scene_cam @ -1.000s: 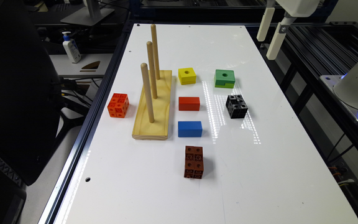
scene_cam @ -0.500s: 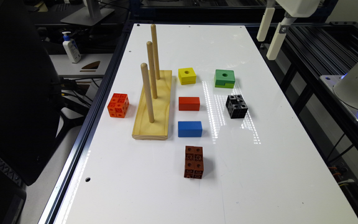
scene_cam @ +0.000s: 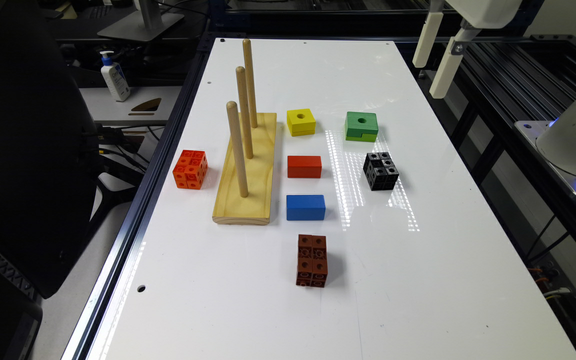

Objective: Pick up narrow blue stick.

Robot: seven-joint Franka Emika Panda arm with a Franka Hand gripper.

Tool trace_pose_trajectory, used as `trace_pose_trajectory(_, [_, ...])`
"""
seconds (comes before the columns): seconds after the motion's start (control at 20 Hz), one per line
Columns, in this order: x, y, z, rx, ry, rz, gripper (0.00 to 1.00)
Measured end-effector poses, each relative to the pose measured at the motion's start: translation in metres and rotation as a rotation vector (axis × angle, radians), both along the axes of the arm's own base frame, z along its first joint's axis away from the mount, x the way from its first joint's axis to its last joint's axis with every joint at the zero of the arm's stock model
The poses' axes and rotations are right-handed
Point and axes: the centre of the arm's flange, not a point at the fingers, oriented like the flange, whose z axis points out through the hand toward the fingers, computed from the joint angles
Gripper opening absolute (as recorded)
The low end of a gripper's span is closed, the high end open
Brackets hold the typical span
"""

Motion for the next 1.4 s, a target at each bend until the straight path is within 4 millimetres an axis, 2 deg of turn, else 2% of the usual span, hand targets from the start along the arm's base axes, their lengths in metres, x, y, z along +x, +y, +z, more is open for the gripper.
trace_pose_trajectory(0.25, [0.005, 0.021, 0.004, 0.0, -0.008, 0.003, 1.0])
trace_pose_trajectory(0.6, [0.014, 0.025, 0.006, 0.0, -0.012, 0.006, 1.0])
trace_pose_trajectory(0.8, [0.029, 0.029, 0.007, 0.003, -0.018, 0.009, 1.0])
trace_pose_trajectory(1.15, [0.061, 0.041, -0.004, 0.006, -0.015, 0.008, 1.0])
trace_pose_trajectory(1.4, [0.072, 0.045, -0.006, 0.008, -0.011, 0.007, 1.0])
